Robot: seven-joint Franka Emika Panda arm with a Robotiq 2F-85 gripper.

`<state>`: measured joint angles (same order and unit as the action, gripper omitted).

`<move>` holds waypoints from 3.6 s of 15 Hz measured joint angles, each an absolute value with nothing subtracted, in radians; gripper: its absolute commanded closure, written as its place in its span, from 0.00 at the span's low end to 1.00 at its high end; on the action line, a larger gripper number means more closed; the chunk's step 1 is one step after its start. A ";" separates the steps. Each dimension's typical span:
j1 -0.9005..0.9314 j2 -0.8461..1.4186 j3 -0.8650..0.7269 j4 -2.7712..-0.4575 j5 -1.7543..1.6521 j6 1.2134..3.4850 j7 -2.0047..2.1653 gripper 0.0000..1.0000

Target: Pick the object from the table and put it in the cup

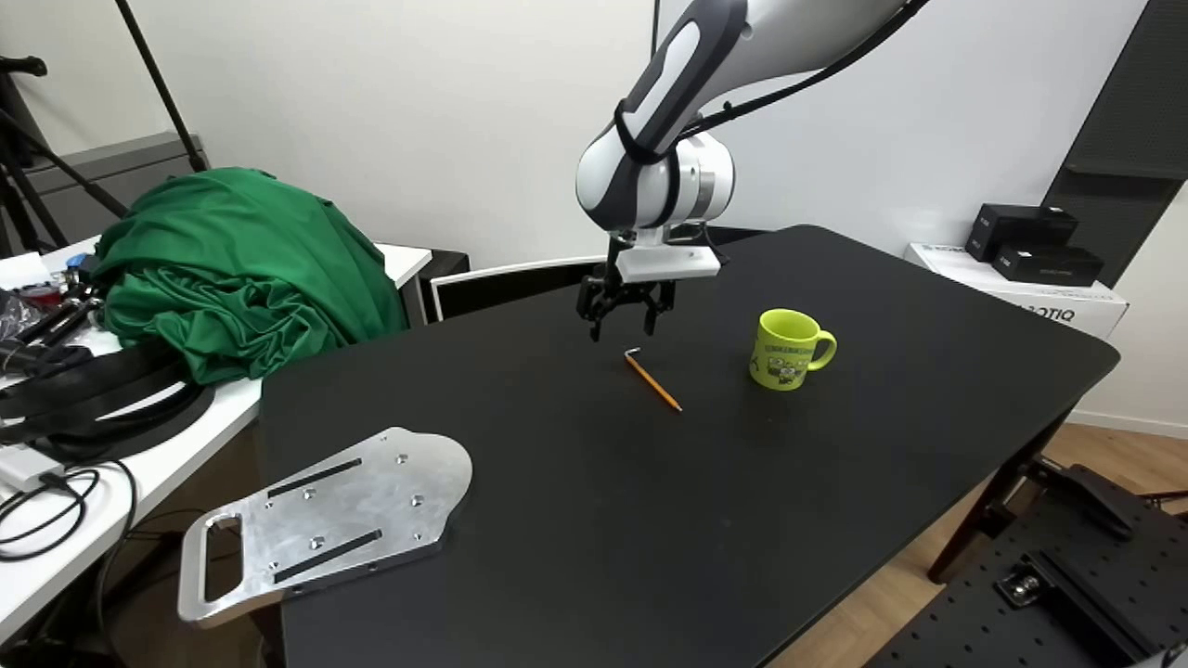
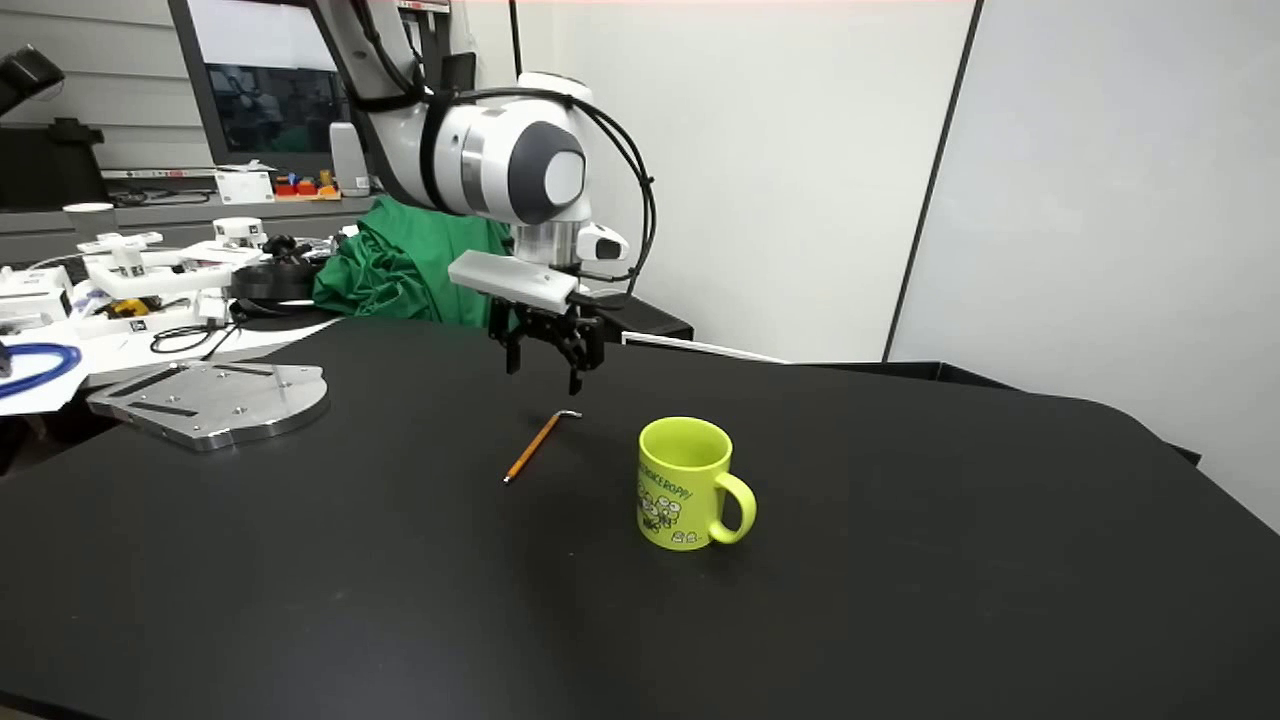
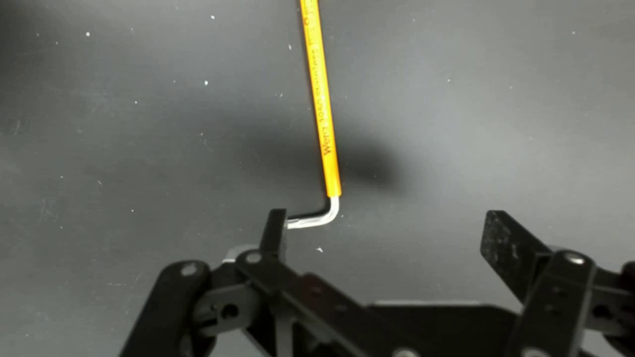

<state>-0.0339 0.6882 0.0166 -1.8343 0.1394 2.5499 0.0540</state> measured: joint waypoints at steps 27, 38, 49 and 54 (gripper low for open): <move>-0.033 0.768 0.017 -1.824 0.139 2.583 0.056 0.32; -0.027 0.776 0.015 -1.797 0.140 2.586 0.059 1.00; -0.028 0.759 0.004 -1.794 0.141 2.588 0.072 0.97; -0.048 0.670 -0.013 -1.836 0.145 2.587 0.078 0.97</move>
